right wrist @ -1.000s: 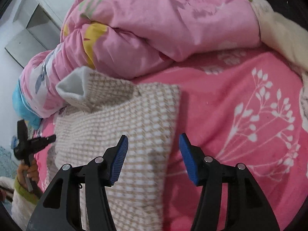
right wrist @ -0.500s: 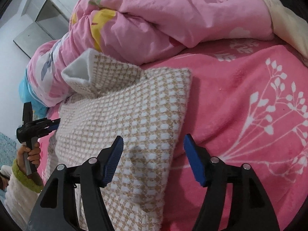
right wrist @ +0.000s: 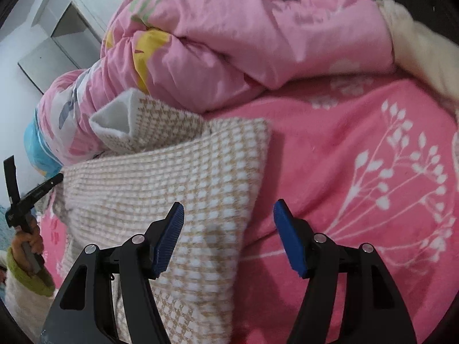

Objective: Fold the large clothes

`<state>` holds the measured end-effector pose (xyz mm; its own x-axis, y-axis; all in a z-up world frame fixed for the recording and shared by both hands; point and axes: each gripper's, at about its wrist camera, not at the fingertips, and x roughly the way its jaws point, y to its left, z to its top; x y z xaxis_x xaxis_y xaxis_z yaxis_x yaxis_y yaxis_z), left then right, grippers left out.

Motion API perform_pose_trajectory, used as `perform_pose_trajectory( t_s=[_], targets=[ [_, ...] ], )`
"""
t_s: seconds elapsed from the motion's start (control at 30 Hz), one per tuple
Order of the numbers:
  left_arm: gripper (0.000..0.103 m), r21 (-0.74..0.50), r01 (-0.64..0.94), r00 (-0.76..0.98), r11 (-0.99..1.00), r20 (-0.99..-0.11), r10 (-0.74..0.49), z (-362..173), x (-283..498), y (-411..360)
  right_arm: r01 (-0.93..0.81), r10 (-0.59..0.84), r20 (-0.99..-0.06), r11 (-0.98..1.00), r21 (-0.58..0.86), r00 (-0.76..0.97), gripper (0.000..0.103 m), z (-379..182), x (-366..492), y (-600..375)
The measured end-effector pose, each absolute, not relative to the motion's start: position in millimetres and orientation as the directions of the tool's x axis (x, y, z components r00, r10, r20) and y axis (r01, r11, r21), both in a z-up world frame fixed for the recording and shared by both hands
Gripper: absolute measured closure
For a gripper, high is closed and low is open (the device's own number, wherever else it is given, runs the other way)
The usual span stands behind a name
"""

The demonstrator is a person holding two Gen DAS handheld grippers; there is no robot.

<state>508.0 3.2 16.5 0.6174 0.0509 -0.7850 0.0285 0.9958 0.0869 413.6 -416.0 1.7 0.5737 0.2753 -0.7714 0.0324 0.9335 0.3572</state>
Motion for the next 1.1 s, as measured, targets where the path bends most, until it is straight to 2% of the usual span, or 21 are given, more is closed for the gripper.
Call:
perform_pose_trajectory(
  t_s=[0.03,0.13,0.2,0.4,0.5,0.53,0.6,0.67,0.7,0.8,0.87,0.93,1.1],
  targets=[
    [0.097,0.090,0.005,0.600,0.996,-0.797,0.069,7.0,512.2,9.0,0.027,0.264,-0.770,0.939,0.343,0.581,0.039,3.7,413.0,-413.1],
    [0.096,0.024,-0.004,0.524,1.000,-0.852,0.022,-22.7,519.6,25.9,0.005,0.236,-0.769,0.955,0.296,0.594,0.041,9.0,411.3,-402.0],
    [0.093,0.015,-0.003,0.537,1.000,-0.843,0.014,-29.6,508.3,31.6,-0.024,0.213,-0.767,0.968,0.250,0.605,0.045,15.0,409.6,-391.3],
    [0.088,-0.025,0.070,0.644,0.997,-0.763,-0.065,3.5,479.4,30.0,-0.149,0.168,-0.731,0.985,0.092,0.661,0.049,33.1,397.5,-349.3],
    [0.083,-0.013,0.115,0.611,0.993,-0.787,-0.081,-0.7,475.7,20.6,-0.182,0.145,-0.778,0.982,0.041,0.611,0.049,10.2,398.2,-333.4],
    [0.079,0.001,0.114,0.585,0.993,-0.809,-0.067,-9.2,477.9,18.3,-0.181,0.091,-0.825,0.983,-0.013,0.557,0.049,-10.3,403.0,-327.7],
    [0.068,0.064,0.088,0.454,0.994,-0.891,0.017,-46.7,488.7,17.6,-0.185,0.057,-0.844,0.981,-0.051,0.533,0.049,-32.2,403.7,-325.6],
    [0.052,0.015,0.035,0.448,0.999,-0.894,-0.003,-57.6,487.6,30.2,-0.150,0.062,-0.842,0.988,-0.022,0.536,0.049,-21.8,399.3,-331.9],
    [0.049,-0.013,-0.014,0.452,1.000,-0.892,-0.005,-54.2,484.3,39.2,-0.116,0.058,-0.846,0.993,-0.004,0.530,0.049,-13.0,394.9,-336.3],
    [0.048,-0.085,-0.088,0.446,0.992,-0.894,-0.037,-41.3,469.4,57.1,-0.081,0.092,-0.839,0.995,0.057,0.536,0.049,9.0,365.8,-351.0],
    [0.048,-0.070,-0.099,0.465,0.993,-0.885,-0.016,-27.7,450.0,61.6,-0.071,0.096,-0.831,0.995,0.068,0.549,0.047,20.6,340.8,-356.9],
    [0.044,-0.047,-0.088,0.483,0.995,-0.875,0.001,-12.6,424.8,62.1,-0.068,0.116,-0.820,0.993,0.095,0.561,0.042,33.4,301.2,-363.9],
    [0.025,-0.045,-0.063,0.558,0.997,-0.830,-0.002,26.9,323.7,66.4,-0.092,0.188,-0.787,0.982,0.166,0.587,0.015,45.4,199.7,-367.6]
  ],
)
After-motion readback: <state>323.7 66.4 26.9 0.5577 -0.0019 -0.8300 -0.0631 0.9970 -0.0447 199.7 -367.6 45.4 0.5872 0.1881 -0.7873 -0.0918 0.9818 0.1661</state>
